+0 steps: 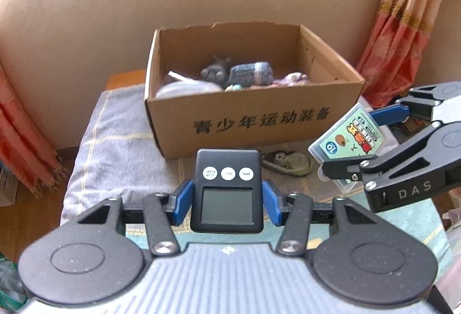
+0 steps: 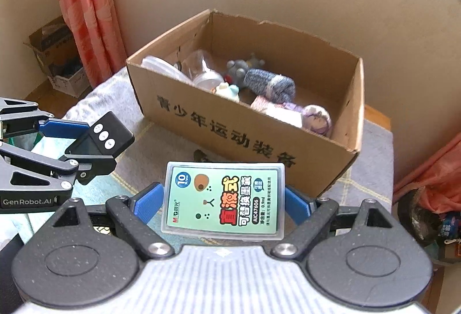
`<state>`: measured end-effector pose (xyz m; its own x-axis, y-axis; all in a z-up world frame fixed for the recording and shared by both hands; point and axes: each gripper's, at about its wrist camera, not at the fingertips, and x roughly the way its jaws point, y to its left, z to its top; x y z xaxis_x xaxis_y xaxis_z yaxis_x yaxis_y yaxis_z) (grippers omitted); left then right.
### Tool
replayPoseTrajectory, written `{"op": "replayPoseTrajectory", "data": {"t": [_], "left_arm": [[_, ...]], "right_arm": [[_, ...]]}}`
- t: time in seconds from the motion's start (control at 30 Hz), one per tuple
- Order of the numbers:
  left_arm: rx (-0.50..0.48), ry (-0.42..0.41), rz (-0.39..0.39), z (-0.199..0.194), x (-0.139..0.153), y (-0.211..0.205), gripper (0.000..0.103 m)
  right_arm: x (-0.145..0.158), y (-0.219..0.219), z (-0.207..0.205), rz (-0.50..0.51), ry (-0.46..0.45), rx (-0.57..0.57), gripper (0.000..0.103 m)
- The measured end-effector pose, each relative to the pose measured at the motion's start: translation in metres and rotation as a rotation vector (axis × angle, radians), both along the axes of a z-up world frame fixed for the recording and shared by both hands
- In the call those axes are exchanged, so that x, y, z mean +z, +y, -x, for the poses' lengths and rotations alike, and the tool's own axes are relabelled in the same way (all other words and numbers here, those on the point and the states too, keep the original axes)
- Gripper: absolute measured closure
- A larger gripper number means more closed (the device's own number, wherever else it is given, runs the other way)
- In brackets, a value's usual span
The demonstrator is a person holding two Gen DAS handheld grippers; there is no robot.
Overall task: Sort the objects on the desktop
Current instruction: 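Lift and carry the timer and card case over the cardboard box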
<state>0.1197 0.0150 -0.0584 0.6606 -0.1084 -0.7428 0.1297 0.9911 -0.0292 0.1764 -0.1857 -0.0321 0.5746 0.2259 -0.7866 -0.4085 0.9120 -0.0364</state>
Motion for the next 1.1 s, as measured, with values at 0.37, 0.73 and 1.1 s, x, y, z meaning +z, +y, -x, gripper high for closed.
{"op": "replayPoseTrajectory", "data": {"t": [0.37,0.73,1.1], "left_arm": [[-0.041,-0.056,0.022,-0.014,0.034,-0.007,0.052],[-0.063,-0.084,0.046,-0.063,0.066,-0.009,0.052],[-0.058,-0.074,0.018,-0.111,0.078,-0.005,0.052]], "right_arm": [[0.036,-0.014,-0.001,-0.011,-0.082,-0.025,0.011],[0.066,-0.025,-0.034,-0.027,-0.135,-0.05,0.011],[0.067,-0.025,-0.087,-0.045,-0.115,-0.076,0.011]]}}
